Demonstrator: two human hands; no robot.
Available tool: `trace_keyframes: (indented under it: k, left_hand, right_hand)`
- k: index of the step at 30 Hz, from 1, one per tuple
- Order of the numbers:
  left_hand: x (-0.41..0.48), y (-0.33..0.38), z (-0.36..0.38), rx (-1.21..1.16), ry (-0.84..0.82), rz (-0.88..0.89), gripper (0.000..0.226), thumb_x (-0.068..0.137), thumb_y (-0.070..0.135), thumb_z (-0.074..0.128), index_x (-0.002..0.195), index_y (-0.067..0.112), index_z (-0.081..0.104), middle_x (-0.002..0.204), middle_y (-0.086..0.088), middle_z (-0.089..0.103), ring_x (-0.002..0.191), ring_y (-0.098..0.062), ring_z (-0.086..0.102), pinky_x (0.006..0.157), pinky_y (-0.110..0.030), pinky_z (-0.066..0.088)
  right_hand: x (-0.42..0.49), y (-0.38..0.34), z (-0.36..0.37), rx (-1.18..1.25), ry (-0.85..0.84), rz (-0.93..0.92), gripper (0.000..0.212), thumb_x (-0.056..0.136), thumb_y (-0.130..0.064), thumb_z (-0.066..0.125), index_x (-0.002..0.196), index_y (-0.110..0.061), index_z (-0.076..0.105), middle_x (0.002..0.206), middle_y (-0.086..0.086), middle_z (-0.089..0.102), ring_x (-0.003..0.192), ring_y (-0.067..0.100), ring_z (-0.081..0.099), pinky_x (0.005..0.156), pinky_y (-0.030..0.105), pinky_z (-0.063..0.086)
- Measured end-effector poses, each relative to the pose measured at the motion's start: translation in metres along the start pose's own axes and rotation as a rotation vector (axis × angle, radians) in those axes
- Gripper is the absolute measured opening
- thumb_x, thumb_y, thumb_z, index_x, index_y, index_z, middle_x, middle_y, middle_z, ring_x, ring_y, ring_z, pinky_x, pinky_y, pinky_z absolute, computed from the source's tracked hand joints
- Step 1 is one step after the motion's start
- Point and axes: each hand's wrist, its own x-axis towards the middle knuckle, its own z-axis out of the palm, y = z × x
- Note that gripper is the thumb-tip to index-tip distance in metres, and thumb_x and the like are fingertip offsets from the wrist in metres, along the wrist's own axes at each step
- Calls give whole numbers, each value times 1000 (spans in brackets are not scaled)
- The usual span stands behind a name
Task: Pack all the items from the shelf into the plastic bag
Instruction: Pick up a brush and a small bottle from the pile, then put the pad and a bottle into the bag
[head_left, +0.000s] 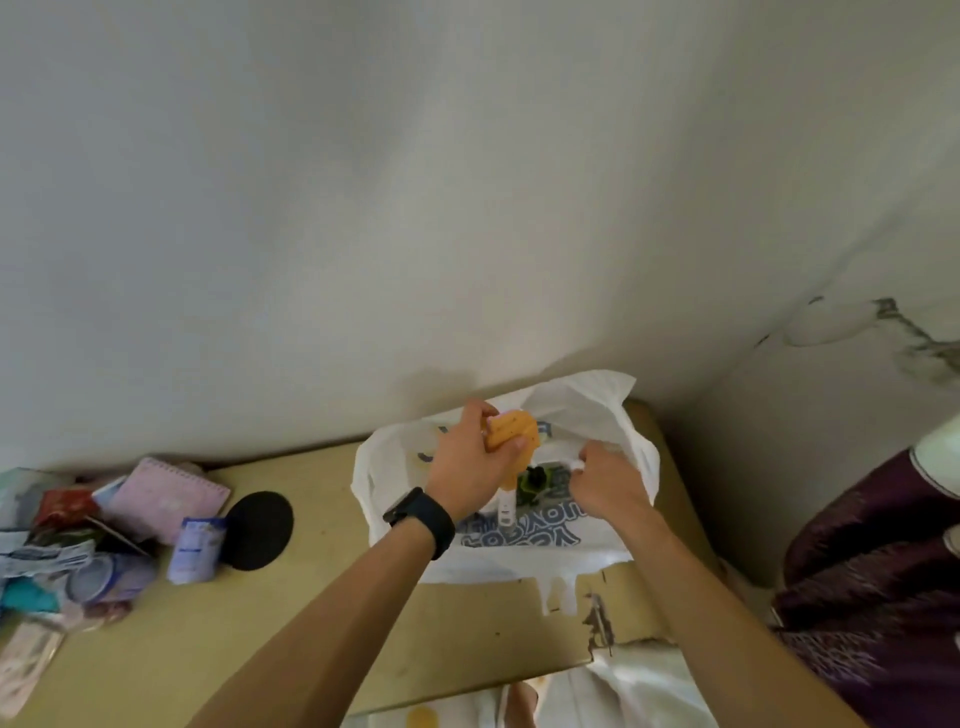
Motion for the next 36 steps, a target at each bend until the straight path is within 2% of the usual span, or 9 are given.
trace_keyframes:
  k: [3, 6, 9, 13, 18, 21, 26, 31, 36]
  left_hand:
    - [0, -4, 11, 30, -28, -4, 28, 91, 29, 64, 108, 17, 45, 82, 9, 59, 73, -5, 57, 57, -20, 42]
    - [2, -18, 17, 123, -123, -39, 25, 93, 33, 61, 108, 23, 44, 91, 5, 61, 77, -11, 57, 59, -24, 41]
    - [3, -33, 13, 288, -161, -86, 26, 94, 35, 56, 114, 18, 52, 114, -5, 60, 93, -23, 58, 79, -36, 49]
    - [-6, -48, -1, 446, -176, -127, 37, 95, 32, 54, 129, 18, 51, 138, -7, 45, 120, -27, 49, 101, -39, 44]
    - [-22, -54, -21, 631, -145, -58, 32, 94, 29, 49, 124, 24, 54, 134, -2, 49, 120, -25, 46, 95, -38, 43]
    - [-32, -59, -33, 717, -103, 15, 31, 93, 29, 48, 122, 24, 55, 133, -1, 52, 122, -24, 45, 100, -37, 39]
    - [-64, -76, -56, 582, 56, 54, 36, 95, 30, 49, 131, 26, 52, 139, 3, 50, 129, -19, 43, 107, -33, 33]
    - [-112, -114, -90, 420, 213, -107, 40, 94, 34, 51, 133, 30, 49, 140, 7, 49, 127, -16, 46, 106, -35, 39]
    - [-158, -161, -132, 335, 325, -298, 43, 94, 36, 52, 135, 29, 46, 140, 7, 48, 123, -17, 50, 102, -33, 41]
  right_hand:
    - [-4, 0, 0, -15, -33, -33, 31, 94, -17, 51, 125, -14, 48, 112, 13, 60, 93, 26, 58, 72, 34, 51]
    - [-15, 3, -2, 12, -44, -66, 27, 97, -17, 48, 124, -14, 48, 112, 13, 62, 92, 25, 58, 77, 35, 49]
    - [-31, 7, -6, 59, -30, -99, 26, 101, -23, 44, 125, -14, 52, 116, 10, 66, 101, 25, 61, 87, 35, 48]
    - [-53, 6, -12, 174, -15, -122, 33, 101, -26, 49, 133, -18, 53, 130, 6, 63, 117, 23, 59, 97, 30, 44]
    - [-68, -5, -12, 234, 7, -192, 31, 100, -27, 53, 131, -22, 54, 132, 2, 62, 120, 18, 58, 92, 23, 42]
    - [-77, -21, -12, 263, 31, -269, 29, 100, -28, 53, 129, -25, 56, 128, -2, 65, 115, 15, 60, 91, 20, 41]
    - [-99, -66, -6, 312, 73, -471, 23, 98, -25, 56, 118, -35, 62, 109, -19, 63, 106, 8, 61, 94, 28, 47]
    - [-123, -116, 19, 303, -14, -656, 23, 98, -27, 55, 117, -37, 63, 114, -23, 63, 103, -5, 56, 84, 12, 42]
    - [-143, -170, 64, 235, -189, -802, 24, 97, -32, 56, 119, -40, 61, 119, -25, 61, 112, -3, 55, 98, 23, 44]
